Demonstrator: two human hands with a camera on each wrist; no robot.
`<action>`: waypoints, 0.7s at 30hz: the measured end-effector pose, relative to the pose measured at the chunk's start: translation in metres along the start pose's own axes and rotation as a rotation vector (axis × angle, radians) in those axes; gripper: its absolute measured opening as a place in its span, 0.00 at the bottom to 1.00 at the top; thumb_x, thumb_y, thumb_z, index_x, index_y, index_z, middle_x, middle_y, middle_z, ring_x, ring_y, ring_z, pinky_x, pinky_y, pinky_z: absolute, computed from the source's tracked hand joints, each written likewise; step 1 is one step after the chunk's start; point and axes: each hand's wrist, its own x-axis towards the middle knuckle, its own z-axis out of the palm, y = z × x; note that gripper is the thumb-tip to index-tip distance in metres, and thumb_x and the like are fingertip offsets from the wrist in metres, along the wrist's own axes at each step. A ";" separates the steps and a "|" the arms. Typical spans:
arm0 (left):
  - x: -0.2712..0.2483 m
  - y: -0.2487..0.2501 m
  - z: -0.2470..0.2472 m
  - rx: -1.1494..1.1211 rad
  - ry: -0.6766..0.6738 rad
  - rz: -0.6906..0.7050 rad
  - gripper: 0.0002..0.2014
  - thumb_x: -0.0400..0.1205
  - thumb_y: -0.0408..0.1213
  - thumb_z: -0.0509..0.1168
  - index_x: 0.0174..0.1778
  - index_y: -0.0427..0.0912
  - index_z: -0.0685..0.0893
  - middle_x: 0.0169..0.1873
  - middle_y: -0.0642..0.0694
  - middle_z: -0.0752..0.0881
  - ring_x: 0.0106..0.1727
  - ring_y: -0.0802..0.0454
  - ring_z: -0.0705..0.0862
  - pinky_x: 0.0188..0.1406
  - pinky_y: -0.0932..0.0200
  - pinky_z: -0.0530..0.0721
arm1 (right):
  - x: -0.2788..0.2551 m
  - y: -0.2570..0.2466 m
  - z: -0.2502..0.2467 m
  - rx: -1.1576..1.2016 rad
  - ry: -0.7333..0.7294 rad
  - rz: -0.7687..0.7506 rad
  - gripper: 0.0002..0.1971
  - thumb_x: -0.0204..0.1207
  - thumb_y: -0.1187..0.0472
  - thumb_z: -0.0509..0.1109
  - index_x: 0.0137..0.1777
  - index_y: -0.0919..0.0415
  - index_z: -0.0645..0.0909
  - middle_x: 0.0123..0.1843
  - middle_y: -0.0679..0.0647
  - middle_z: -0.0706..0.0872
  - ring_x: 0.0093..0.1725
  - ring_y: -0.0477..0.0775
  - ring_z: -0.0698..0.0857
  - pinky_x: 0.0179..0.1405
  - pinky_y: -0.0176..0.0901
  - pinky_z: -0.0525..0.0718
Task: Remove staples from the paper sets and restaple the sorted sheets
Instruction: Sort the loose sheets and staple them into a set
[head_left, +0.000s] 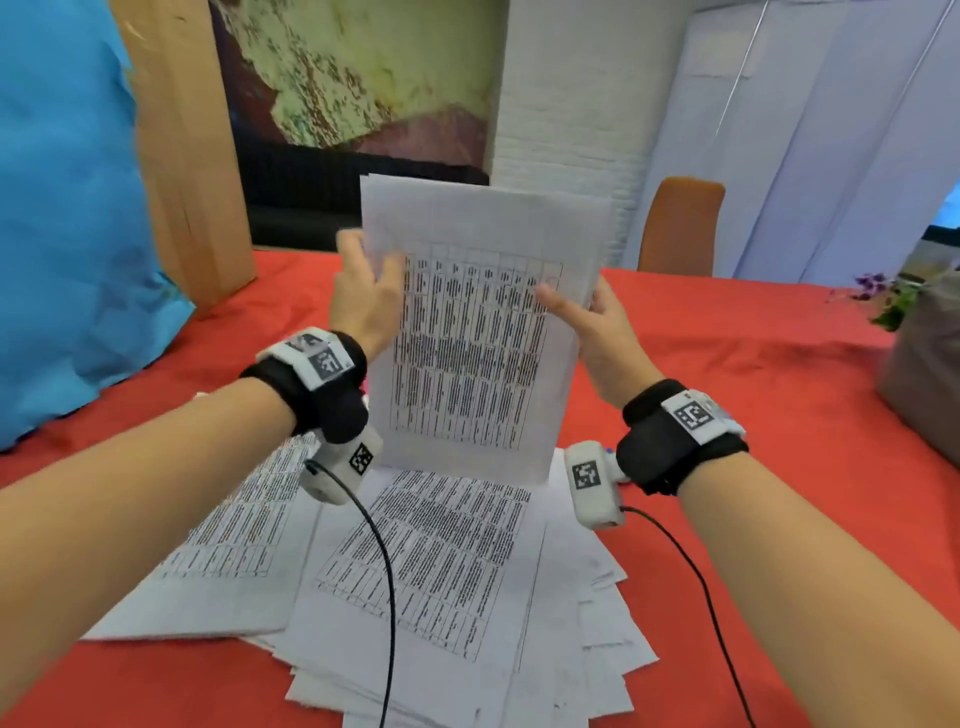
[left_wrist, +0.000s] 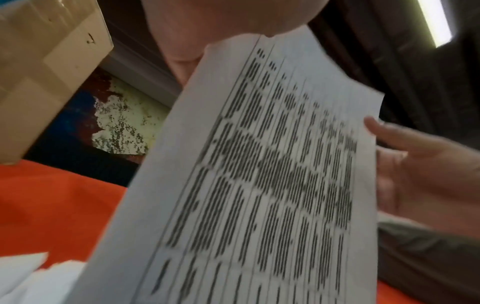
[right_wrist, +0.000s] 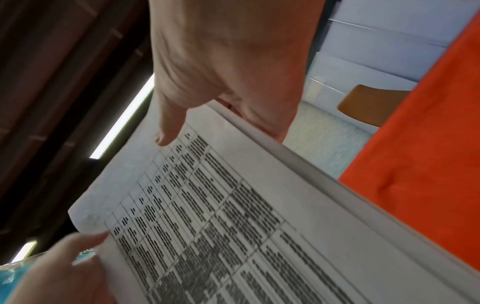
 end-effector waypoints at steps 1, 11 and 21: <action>-0.005 -0.005 0.003 0.070 -0.018 -0.031 0.17 0.80 0.47 0.52 0.60 0.40 0.69 0.48 0.42 0.83 0.51 0.39 0.83 0.55 0.44 0.81 | 0.000 0.003 0.002 0.005 0.016 0.017 0.25 0.75 0.61 0.75 0.71 0.63 0.75 0.65 0.57 0.86 0.65 0.55 0.85 0.67 0.53 0.81; 0.009 0.027 0.020 0.018 0.169 0.011 0.15 0.84 0.41 0.50 0.63 0.37 0.69 0.44 0.38 0.83 0.45 0.37 0.82 0.40 0.52 0.73 | 0.027 -0.032 0.010 -0.019 0.111 -0.041 0.10 0.77 0.60 0.72 0.58 0.57 0.82 0.52 0.49 0.88 0.48 0.42 0.87 0.49 0.33 0.85; 0.000 0.022 0.035 -0.024 0.181 -0.043 0.16 0.79 0.42 0.50 0.61 0.44 0.72 0.36 0.45 0.82 0.41 0.35 0.83 0.37 0.50 0.75 | 0.024 -0.011 0.018 0.063 0.196 0.018 0.15 0.74 0.63 0.75 0.60 0.62 0.81 0.54 0.56 0.89 0.49 0.48 0.87 0.55 0.44 0.83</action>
